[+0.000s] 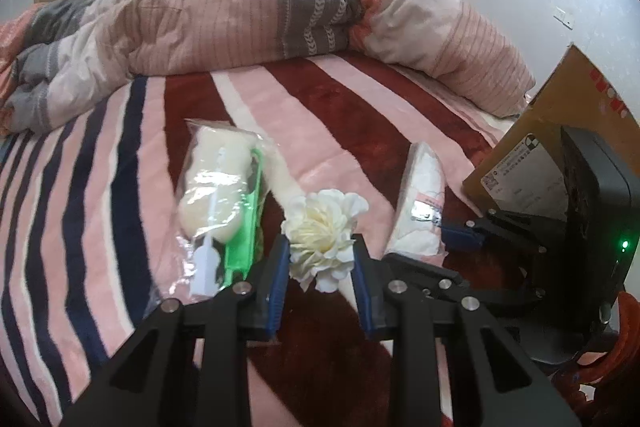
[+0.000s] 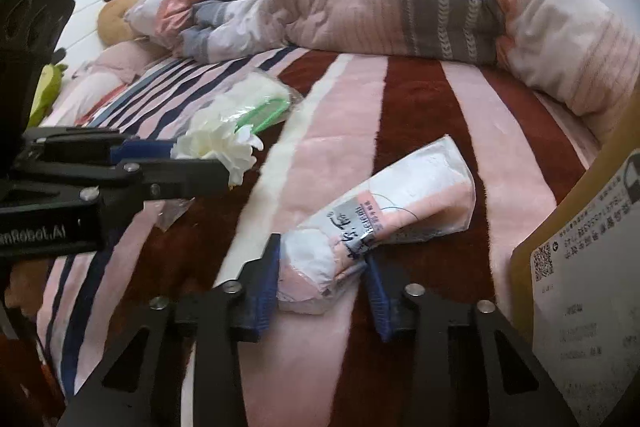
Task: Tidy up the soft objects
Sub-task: 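Carry the flower and package into the box and open both grippers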
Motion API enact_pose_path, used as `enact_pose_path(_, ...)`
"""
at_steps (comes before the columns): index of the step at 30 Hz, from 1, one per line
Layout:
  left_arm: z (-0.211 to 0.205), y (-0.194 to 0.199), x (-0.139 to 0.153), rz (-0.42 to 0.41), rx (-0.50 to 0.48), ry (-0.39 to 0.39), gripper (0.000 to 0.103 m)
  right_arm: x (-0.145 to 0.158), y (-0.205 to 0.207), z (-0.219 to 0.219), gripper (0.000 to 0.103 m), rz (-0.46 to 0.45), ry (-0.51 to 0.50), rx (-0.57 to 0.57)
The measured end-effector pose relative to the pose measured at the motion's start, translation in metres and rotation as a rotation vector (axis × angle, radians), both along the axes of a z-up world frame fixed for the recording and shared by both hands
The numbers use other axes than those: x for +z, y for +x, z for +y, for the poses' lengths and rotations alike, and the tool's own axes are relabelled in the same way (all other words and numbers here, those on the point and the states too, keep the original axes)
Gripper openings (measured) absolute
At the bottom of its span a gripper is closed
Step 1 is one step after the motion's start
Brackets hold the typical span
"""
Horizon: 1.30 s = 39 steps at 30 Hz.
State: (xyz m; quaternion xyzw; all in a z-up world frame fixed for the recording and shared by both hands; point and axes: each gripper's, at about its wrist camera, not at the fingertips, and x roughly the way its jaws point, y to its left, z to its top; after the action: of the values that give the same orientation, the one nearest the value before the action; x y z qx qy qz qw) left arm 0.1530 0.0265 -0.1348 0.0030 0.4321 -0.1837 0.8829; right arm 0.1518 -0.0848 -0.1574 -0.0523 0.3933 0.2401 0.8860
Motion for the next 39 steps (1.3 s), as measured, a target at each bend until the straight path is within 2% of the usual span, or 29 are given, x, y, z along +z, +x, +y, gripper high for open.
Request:
enact_pose_path(7,0.004,-0.024,0.028,-0.049,0.017,0.013,0.027,0.032,-0.029,0.0,0.028,-0.031,0.052,0.075)
enact_pose_path(16,0.003,-0.079,0.099,-0.157,0.043,0.025,0.027,0.117,-0.09,0.001,0.028,-0.157,0.066,0.266)
enact_pose_path(23,-0.028,-0.113,0.146,-0.236,0.027,0.039,0.027,0.167,-0.119,-0.036,0.028,-0.212,0.069,0.312)
enact_pose_path(31,-0.102,-0.118,0.177,-0.262,-0.073,0.014,0.027,0.19,-0.119,-0.11,0.029,-0.202,0.08,0.269)
enact_pose_path(39,-0.184,-0.093,0.177,-0.227,-0.168,0.02,0.027,0.175,-0.091,-0.186,0.029,-0.119,0.046,0.203)
